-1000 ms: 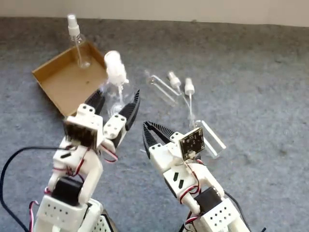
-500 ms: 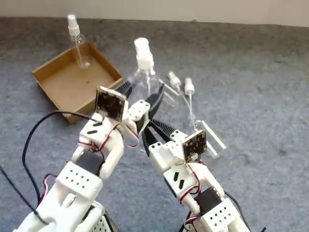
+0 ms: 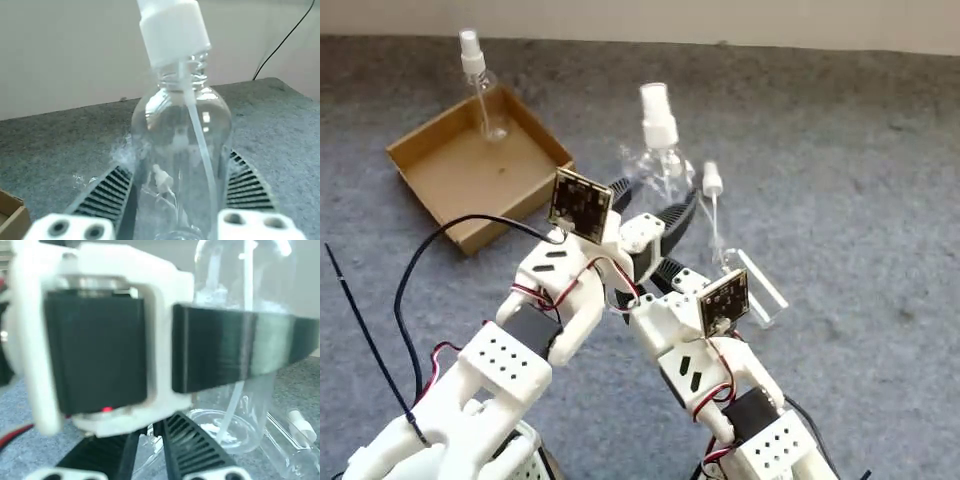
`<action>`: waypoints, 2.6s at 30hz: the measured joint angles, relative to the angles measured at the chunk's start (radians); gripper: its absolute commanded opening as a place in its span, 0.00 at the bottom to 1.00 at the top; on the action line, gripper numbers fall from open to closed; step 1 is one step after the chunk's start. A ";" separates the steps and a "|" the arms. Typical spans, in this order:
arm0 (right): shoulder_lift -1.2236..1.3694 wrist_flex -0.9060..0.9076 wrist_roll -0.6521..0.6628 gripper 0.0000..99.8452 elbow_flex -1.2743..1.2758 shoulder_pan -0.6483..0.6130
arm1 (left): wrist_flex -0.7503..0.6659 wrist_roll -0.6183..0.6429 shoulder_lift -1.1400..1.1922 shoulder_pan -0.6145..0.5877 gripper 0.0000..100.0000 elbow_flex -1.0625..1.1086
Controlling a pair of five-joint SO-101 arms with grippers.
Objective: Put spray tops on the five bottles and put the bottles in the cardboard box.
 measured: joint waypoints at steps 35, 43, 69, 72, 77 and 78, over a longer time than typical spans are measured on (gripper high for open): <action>-0.002 0.000 0.002 0.01 0.002 0.051 | 0.276 0.006 -0.195 -0.043 0.01 -0.011; -0.002 0.000 0.002 0.01 0.002 0.052 | 0.281 0.002 -0.195 -0.043 0.01 -0.011; 0.000 0.000 0.000 0.01 0.002 0.121 | 0.342 0.003 -0.195 -0.192 0.01 -0.028; 0.000 0.000 0.000 0.01 0.002 0.130 | 0.342 -0.006 -0.195 -0.281 0.01 -0.029; 0.000 0.000 0.000 0.01 0.002 0.132 | 0.344 -0.100 -0.193 -0.428 0.01 -0.083; 0.000 0.000 0.000 0.01 0.002 0.132 | 0.344 -0.110 -0.183 -0.448 0.01 -0.100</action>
